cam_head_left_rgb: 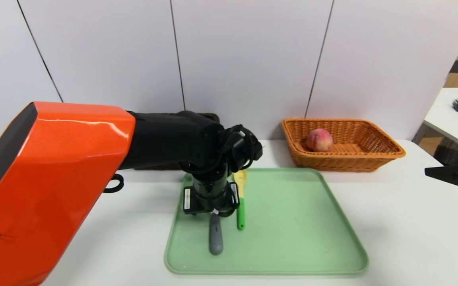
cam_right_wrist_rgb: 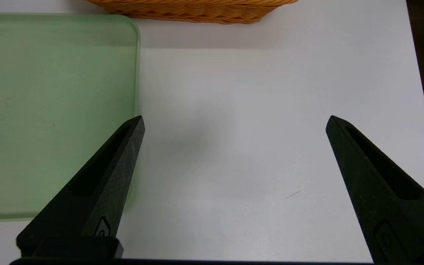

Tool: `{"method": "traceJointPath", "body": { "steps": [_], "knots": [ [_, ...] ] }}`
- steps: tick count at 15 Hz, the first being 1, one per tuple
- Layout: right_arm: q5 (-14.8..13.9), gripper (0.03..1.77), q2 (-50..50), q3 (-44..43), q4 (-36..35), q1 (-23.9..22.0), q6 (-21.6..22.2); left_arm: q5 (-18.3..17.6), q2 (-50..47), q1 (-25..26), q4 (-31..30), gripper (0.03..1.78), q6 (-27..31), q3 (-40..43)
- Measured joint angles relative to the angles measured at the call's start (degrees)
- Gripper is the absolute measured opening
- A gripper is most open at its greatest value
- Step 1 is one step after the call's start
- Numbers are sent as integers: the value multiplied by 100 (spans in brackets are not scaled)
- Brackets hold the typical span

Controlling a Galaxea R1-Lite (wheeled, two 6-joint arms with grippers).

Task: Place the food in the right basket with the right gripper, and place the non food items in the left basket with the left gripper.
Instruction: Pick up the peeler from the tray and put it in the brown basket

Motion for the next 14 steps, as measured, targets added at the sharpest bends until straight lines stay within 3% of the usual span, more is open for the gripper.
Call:
{"method": "traceJointPath", "body": {
  "steps": [4, 6, 14],
  "knots": [
    [7, 170, 4, -16, -5, 0, 2, -29, -27, 59, 11, 78, -11, 20],
    [10, 170, 6, -66, -2, 0, 7, -40, -72, 127, 16, 20, -13, 44],
    [7, 170, 22, -254, 44, 0, 7, -46, -334, 195, 30, 20, 4, 229]
  ]
}}
